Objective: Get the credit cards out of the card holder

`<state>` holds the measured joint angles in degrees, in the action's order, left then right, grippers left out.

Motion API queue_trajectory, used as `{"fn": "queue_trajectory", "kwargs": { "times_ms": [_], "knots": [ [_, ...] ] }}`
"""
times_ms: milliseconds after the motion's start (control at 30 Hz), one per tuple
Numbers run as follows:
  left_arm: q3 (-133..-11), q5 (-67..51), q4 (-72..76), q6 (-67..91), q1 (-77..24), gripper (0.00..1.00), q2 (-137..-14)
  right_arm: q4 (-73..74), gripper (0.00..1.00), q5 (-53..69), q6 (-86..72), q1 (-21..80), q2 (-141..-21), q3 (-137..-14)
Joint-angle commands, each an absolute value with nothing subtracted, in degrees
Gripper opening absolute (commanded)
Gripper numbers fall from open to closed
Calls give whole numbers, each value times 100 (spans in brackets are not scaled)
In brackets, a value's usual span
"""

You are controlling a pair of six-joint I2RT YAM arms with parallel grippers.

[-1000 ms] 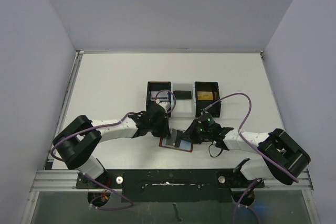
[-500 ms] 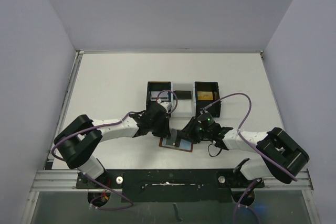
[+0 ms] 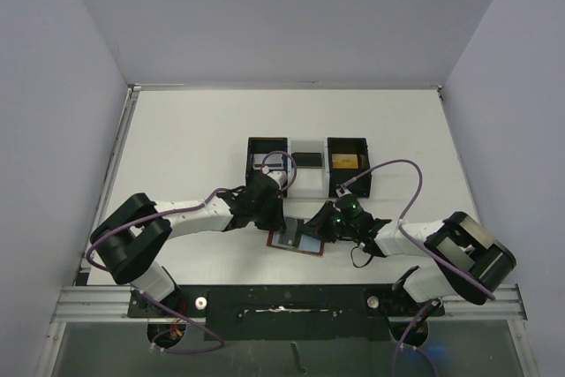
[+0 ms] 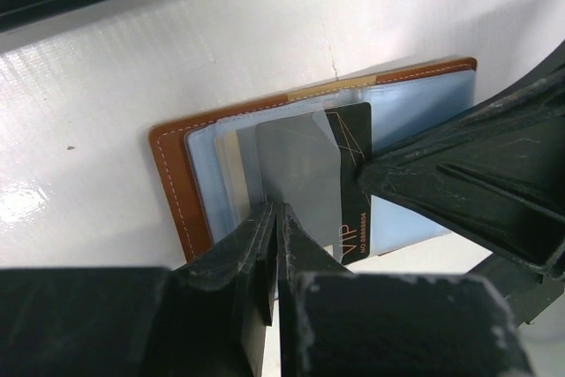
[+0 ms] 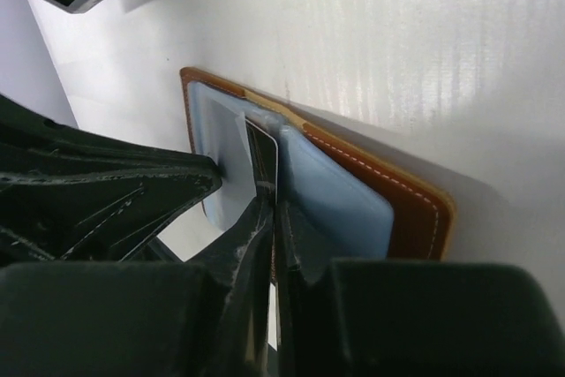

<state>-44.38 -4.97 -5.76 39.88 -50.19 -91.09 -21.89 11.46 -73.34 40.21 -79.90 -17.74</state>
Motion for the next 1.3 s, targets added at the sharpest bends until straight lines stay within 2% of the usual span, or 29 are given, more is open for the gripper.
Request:
{"fn": "queue_trajectory", "kwargs": {
  "times_ms": [0,167,333,667,933,1067,1267],
  "knots": [
    [-4272,-361,-669,4069,-5038,3,-9115,-2503,2,1245,-7104,4046,-7618,-1808],
    [-4211,-295,-661,4078,-5043,3,-9022,-2176,0,1275,-7071,3910,-7344,-1758],
    [-4114,-496,-382,4025,-5037,4,-8844,-1913,4,1260,-7154,3785,-7358,-1697],
    [-4045,-782,-123,4167,-5106,4,-8959,-2879,14,1570,-7375,3772,-7875,-1617],
    [-3945,-723,-146,4272,-5106,2,-8994,-3703,16,1758,-7453,3788,-8125,-1435],
    [-3924,-683,-135,4290,-5106,1,-8986,-3684,12,1767,-7371,3808,-8097,-1445],
    [-3899,-587,-149,4349,-5106,1,-8911,-2997,0,1561,-7248,3810,-7710,-1474]
  ]
}}
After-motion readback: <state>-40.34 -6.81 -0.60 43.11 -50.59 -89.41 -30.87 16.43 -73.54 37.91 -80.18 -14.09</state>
